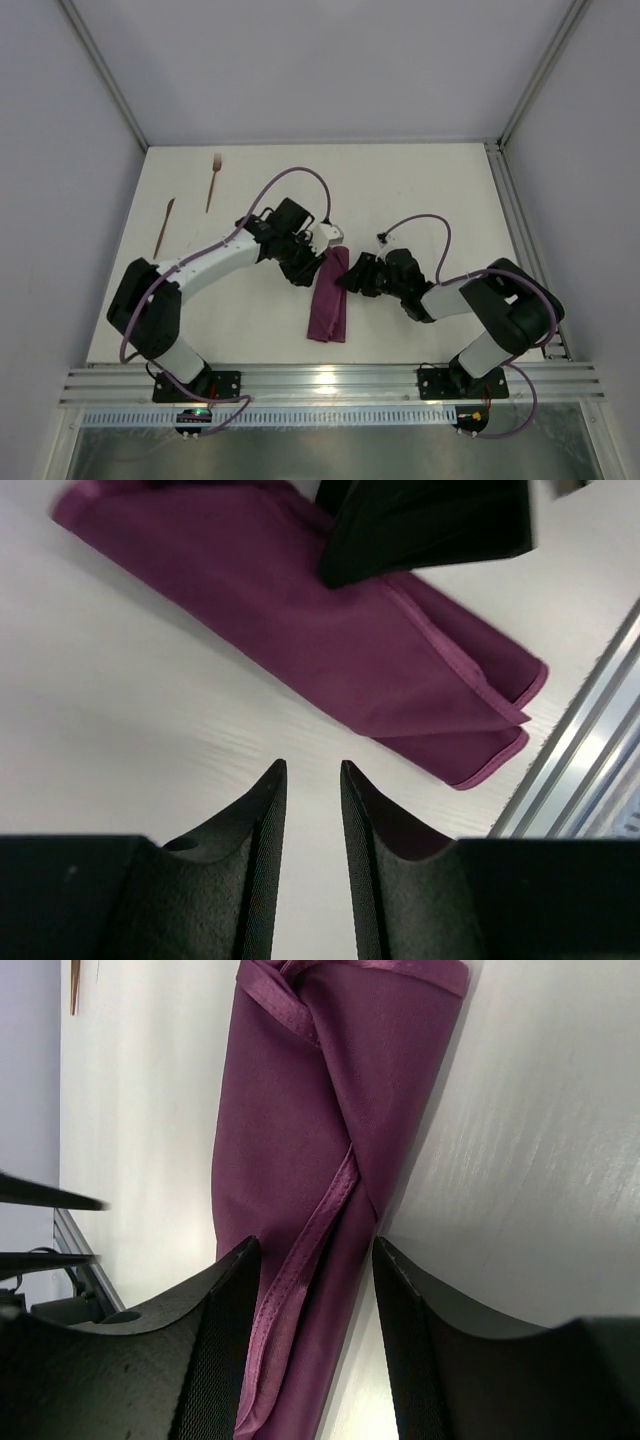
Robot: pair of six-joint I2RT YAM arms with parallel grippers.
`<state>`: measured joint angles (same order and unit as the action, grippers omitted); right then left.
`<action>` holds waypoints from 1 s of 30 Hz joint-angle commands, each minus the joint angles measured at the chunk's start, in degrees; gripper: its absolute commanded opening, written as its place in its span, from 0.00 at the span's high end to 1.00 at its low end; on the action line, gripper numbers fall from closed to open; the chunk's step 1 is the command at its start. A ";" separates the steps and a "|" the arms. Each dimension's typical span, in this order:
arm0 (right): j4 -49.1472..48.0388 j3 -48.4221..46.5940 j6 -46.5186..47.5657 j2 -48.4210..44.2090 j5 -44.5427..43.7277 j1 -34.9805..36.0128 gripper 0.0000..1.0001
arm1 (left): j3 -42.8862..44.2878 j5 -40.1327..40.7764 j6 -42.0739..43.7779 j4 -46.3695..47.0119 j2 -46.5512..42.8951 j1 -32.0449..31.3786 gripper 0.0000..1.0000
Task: Fold the napkin into a case and place the utensils inside
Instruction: Stuff the top corner of the smaller-rectangle-folded napkin into the folded napkin, then pick up the smaller rectangle-folded napkin from the center of the board.
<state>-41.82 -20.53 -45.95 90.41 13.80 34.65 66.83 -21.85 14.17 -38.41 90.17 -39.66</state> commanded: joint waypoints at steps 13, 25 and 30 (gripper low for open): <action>-2.38 3.48 1.40 4.59 7.47 -0.02 0.45 | -3.99 -6.80 -0.29 3.70 10.72 -1.65 0.65; -7.66 3.05 -0.28 7.76 9.66 0.15 0.46 | -1.00 -10.59 -1.52 5.19 14.16 -2.97 0.65; -6.96 3.31 -0.19 6.97 9.58 0.15 0.48 | -0.47 -10.24 -1.61 5.72 14.33 -2.88 0.65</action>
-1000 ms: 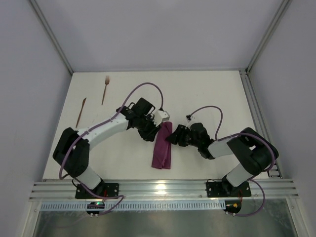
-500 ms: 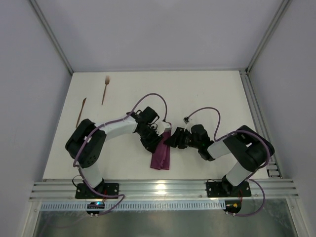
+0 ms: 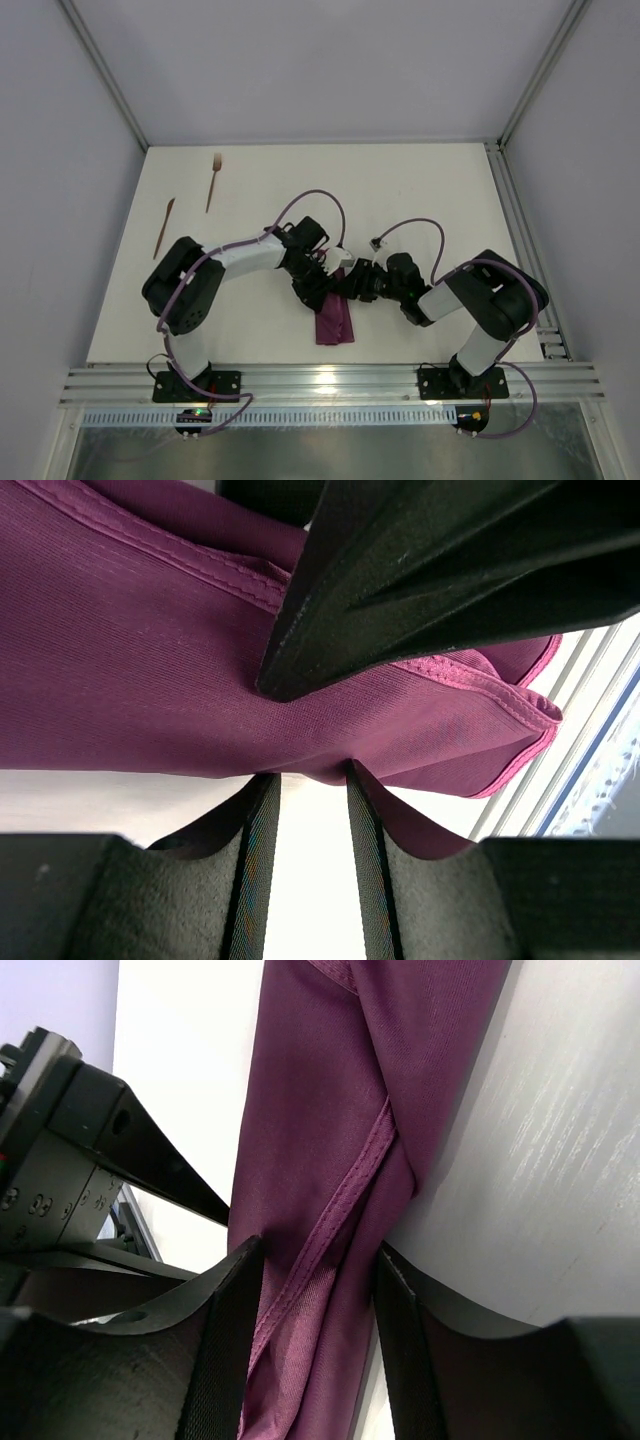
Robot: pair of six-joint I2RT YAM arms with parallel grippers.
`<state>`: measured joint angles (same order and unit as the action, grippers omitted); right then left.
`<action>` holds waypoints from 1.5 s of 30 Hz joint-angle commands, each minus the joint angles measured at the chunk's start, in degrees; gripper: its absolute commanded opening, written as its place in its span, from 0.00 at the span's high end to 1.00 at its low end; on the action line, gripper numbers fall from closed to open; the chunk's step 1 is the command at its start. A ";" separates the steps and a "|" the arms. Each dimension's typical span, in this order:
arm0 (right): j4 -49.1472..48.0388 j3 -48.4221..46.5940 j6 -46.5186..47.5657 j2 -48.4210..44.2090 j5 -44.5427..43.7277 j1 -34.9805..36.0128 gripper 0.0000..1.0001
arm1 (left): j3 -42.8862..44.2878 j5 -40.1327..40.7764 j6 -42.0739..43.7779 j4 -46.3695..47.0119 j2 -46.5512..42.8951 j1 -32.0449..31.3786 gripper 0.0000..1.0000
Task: Fold the napkin into a case and place the utensils inside
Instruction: Pick up the smaller rectangle-folded napkin from the center of the board, then turn over the smaller rectangle-folded napkin at the center of the board.
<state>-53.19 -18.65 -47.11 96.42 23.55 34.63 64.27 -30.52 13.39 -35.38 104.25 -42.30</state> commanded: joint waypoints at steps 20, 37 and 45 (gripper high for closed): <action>18.19 -2.43 6.32 -8.96 -0.70 0.09 0.96 | 2.96 1.78 0.76 0.13 -0.71 0.73 0.64; 67.40 -26.07 36.27 -13.20 -0.96 -6.86 0.96 | 3.84 5.73 4.36 -7.34 -14.33 12.33 0.60; 85.43 -37.40 46.58 -9.32 -14.30 -7.56 0.96 | 4.02 7.23 5.24 -7.87 -16.70 14.44 0.59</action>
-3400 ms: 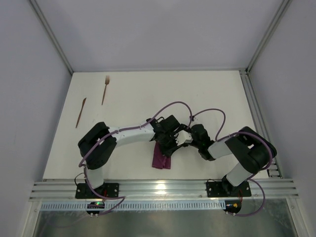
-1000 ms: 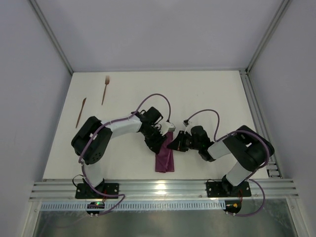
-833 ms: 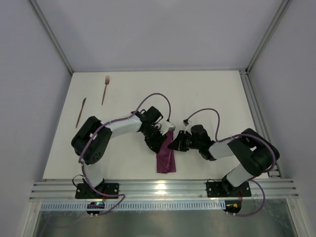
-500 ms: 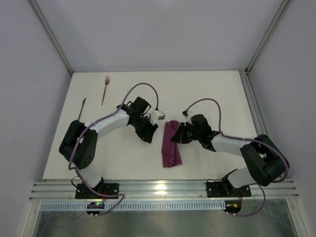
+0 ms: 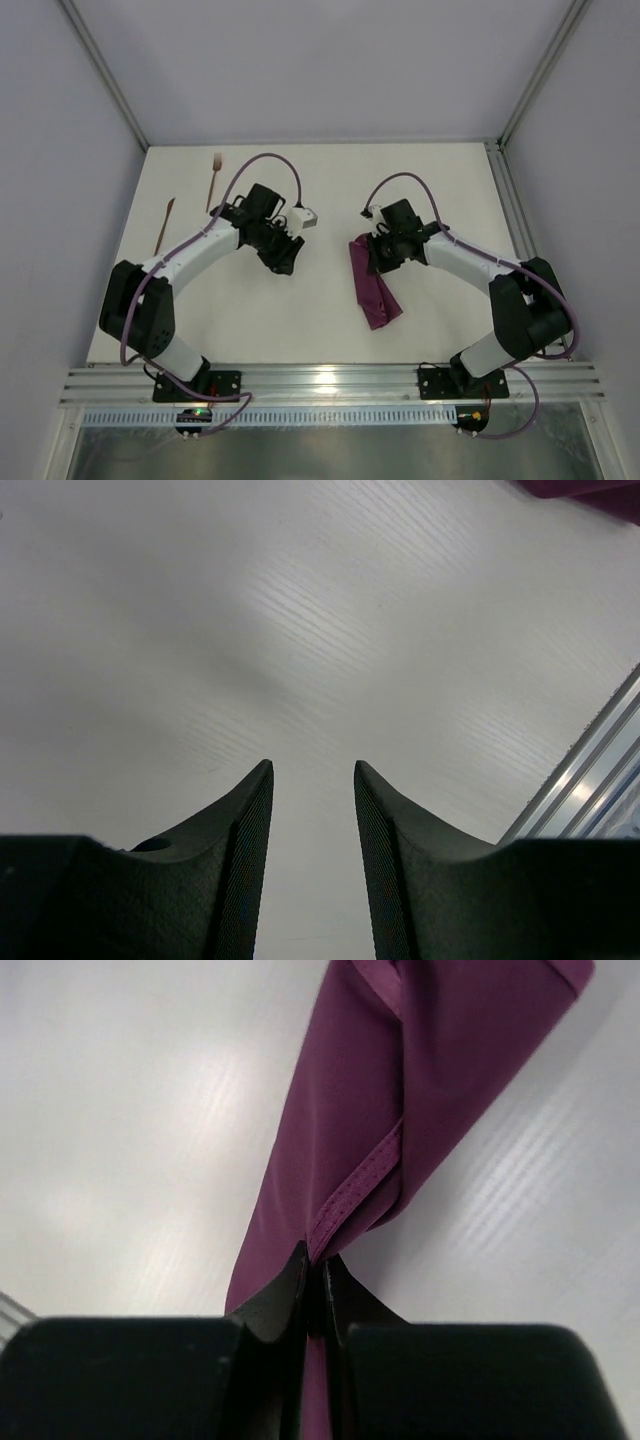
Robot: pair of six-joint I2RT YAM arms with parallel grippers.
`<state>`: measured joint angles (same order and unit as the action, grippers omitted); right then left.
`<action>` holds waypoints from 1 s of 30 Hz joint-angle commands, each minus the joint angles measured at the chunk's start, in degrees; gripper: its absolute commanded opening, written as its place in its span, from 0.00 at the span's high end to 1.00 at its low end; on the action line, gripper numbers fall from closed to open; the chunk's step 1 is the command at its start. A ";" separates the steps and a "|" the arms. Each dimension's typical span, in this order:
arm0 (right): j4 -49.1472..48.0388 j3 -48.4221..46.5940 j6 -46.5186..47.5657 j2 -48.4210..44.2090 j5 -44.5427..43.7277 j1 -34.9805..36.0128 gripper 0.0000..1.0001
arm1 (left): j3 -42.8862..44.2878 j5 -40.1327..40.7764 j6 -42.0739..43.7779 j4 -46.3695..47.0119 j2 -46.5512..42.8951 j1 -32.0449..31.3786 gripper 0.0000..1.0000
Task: Fold the napkin into a case and place the utensils inside
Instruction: Turn over the smaller rectangle-folded napkin at the center of the board.
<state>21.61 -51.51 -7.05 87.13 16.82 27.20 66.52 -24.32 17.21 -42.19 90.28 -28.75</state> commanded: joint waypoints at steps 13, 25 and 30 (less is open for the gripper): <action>23.04 -10.81 8.90 4.79 -41.50 3.02 0.96 | 2.12 2.69 2.39 -1.14 -4.67 3.61 0.59; 30.95 -22.14 -0.59 25.80 -55.93 23.84 0.96 | 2.56 3.92 3.44 -1.22 -6.96 6.69 0.58; 32.54 -26.89 -3.32 29.40 -56.28 29.66 0.96 | 2.82 3.84 3.71 -1.05 -8.36 9.15 0.58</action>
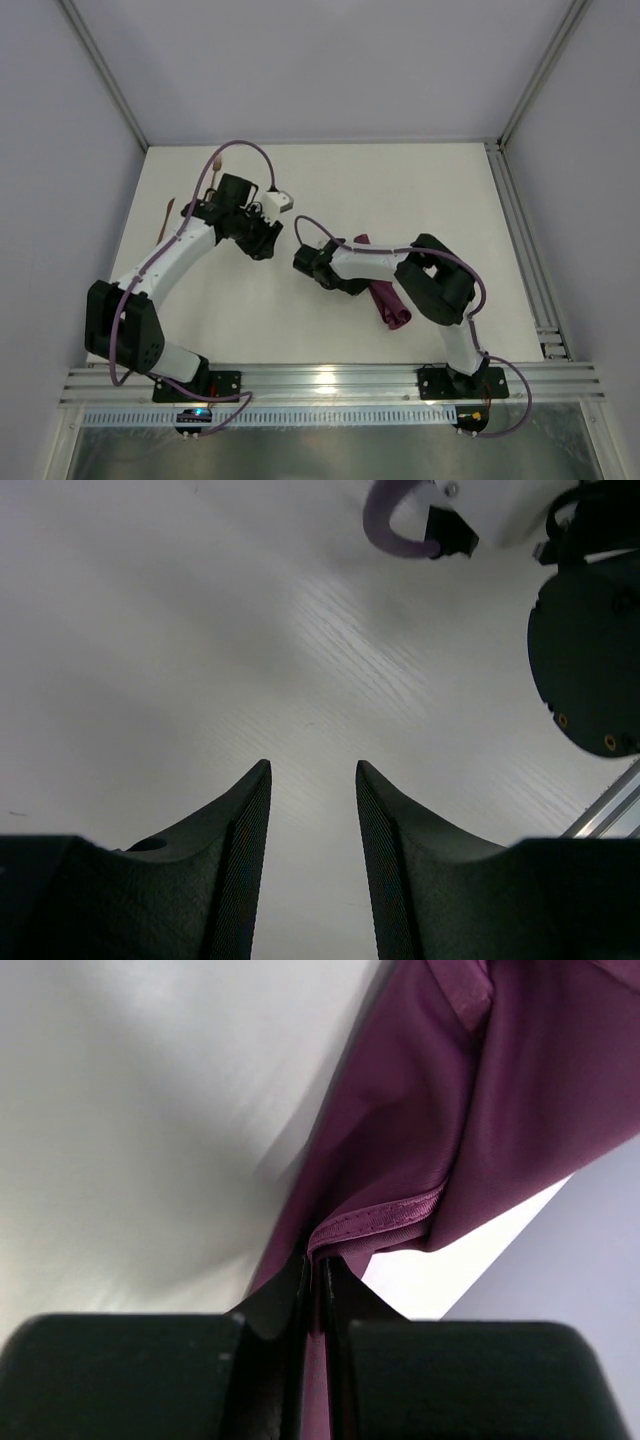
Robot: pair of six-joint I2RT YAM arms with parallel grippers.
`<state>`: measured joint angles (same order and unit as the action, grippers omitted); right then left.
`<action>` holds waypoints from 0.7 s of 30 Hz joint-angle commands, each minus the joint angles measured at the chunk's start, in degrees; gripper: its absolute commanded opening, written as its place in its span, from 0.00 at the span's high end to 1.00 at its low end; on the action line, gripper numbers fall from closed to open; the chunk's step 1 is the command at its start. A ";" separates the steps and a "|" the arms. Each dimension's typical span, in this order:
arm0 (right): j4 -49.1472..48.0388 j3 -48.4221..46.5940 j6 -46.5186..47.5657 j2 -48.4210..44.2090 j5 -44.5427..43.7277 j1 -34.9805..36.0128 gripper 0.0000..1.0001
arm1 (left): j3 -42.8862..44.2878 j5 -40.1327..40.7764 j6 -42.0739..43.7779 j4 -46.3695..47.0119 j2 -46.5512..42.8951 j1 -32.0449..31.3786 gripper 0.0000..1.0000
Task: Fold the napkin into a case and place the utensils inside
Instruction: Turn over the smaller rectangle-folded napkin at the center of the board.
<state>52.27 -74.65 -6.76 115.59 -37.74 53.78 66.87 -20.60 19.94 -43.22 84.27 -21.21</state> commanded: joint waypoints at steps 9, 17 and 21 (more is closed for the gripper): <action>5.30 -12.62 -5.80 9.74 -2.86 10.99 0.96 | 2.65 -0.14 1.24 -0.11 -3.23 4.33 0.57; -3.13 -5.60 0.52 -3.94 -9.45 5.30 0.96 | 3.09 -1.28 1.85 -0.90 -4.11 7.23 0.57; -5.77 -2.61 4.82 -7.21 -12.87 1.60 0.96 | 3.09 -1.55 1.94 -0.90 -4.29 8.03 0.57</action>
<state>50.48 -78.83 -5.80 113.75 -44.77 58.41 67.55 -20.82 21.06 -43.66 82.08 -14.04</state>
